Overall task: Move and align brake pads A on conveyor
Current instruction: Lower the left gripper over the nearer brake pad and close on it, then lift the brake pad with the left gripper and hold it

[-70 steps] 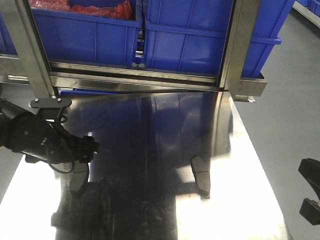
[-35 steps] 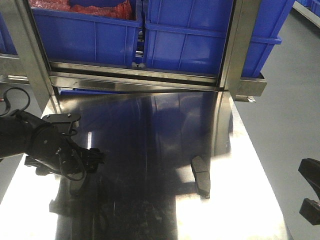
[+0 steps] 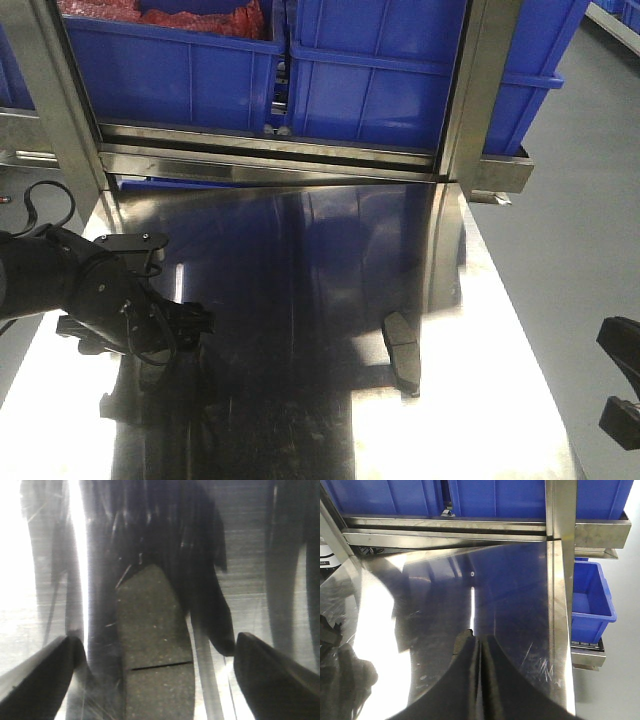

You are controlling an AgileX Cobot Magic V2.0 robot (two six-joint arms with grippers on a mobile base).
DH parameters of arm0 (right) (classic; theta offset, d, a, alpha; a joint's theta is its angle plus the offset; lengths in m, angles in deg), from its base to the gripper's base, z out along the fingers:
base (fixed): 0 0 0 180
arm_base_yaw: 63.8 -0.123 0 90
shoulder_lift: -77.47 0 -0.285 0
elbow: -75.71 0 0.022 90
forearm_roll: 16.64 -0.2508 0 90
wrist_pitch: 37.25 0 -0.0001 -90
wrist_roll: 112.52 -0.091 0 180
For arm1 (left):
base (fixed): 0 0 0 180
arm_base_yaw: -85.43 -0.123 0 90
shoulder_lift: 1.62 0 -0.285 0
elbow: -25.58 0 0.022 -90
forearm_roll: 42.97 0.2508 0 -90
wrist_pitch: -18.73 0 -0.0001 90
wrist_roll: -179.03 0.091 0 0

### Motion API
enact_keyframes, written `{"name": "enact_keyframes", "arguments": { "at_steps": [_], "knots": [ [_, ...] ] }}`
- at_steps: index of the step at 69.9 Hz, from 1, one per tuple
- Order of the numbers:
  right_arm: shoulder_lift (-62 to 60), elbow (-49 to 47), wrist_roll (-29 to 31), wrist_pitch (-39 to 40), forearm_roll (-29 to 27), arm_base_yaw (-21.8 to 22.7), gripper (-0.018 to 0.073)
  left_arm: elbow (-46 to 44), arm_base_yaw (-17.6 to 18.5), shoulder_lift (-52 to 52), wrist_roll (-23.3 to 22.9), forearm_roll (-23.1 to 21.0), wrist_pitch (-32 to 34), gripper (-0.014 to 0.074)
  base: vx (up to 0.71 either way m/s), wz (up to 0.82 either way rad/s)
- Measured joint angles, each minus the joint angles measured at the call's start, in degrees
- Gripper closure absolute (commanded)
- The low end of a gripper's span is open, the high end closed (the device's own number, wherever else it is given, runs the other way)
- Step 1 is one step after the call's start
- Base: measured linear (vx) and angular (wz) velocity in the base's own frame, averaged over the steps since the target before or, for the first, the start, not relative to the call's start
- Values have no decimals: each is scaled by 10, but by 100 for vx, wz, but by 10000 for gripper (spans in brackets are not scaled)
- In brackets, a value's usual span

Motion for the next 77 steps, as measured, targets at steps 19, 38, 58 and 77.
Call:
{"name": "enact_keyframes", "arguments": {
  "at_steps": [19,38,58,77],
  "knots": [
    [0,0,0,0,0,0,568,0,0,0,0,0,0,185,0,0],
    [0,0,0,0,0,0,568,0,0,0,0,-1,1,410,0,0],
    [0,0,0,0,0,0,568,0,0,0,-1,-1,1,540,0,0],
    [0,0,0,0,0,0,568,0,0,-37,10,0,-14,539,0,0]
  ]
}}
